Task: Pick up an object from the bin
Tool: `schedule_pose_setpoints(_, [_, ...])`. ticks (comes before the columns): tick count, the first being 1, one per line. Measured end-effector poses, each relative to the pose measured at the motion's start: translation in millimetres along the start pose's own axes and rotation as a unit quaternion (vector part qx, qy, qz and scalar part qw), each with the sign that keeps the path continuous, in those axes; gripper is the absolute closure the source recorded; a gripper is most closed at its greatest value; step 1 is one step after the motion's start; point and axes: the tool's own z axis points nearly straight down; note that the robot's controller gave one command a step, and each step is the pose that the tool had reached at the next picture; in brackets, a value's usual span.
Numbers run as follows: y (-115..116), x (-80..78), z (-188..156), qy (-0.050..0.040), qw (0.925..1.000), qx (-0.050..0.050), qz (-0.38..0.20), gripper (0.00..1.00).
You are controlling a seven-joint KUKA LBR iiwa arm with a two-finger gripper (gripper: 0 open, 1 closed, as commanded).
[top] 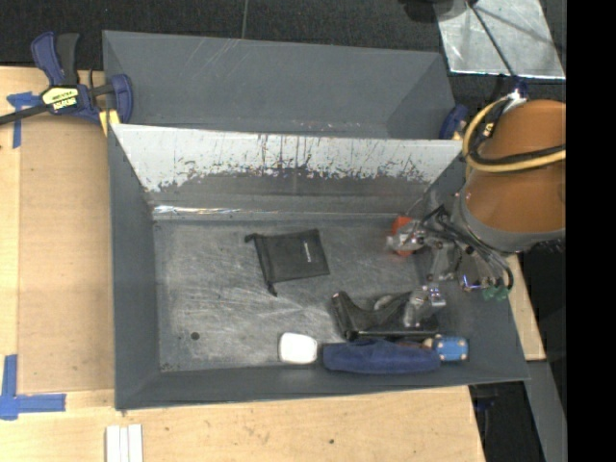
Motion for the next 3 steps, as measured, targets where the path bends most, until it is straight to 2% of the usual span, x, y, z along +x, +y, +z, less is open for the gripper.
schedule_pose_setpoints(1, [35.0,-14.1,112.6,0.0037,0.9942,-0.001,-0.108,0.0])
schedule_pose_setpoints(2, [9.6,-36.2,122.7,0.0,0.9843,-0.006,-0.176,0.0])
schedule_pose_setpoints(3, [8.4,-36.7,122.1,-0.0004,0.9848,-0.008,-0.174,1.0])
